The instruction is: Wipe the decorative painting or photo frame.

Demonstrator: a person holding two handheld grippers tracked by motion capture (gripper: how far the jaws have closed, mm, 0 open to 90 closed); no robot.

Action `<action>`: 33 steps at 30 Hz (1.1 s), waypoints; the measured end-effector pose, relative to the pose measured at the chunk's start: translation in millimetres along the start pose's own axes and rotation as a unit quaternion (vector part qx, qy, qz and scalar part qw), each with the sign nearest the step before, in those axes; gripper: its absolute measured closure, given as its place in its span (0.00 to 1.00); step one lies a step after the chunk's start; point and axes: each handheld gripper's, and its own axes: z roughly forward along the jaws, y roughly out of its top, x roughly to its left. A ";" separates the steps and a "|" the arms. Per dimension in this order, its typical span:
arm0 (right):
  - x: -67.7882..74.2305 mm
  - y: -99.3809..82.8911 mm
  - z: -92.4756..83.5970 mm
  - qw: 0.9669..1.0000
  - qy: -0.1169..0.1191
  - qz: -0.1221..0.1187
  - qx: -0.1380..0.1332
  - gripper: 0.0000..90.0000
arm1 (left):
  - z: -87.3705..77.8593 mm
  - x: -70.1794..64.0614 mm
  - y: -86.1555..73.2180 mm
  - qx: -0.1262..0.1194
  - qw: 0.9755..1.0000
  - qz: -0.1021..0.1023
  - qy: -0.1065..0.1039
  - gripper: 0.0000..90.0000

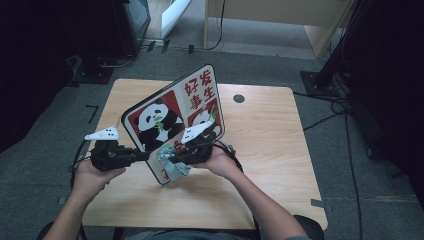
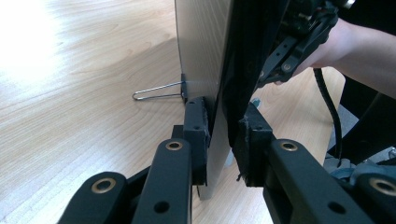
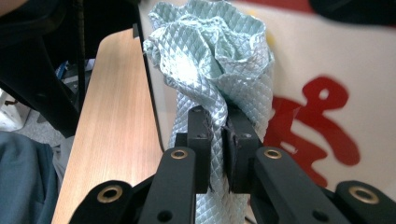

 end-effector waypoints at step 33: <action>-0.1 -26.6 10.1 0.999 0.006 0.030 0.045 0.92 | 2.0 3.6 0.7 -0.008 1.000 0.010 -0.013 0.83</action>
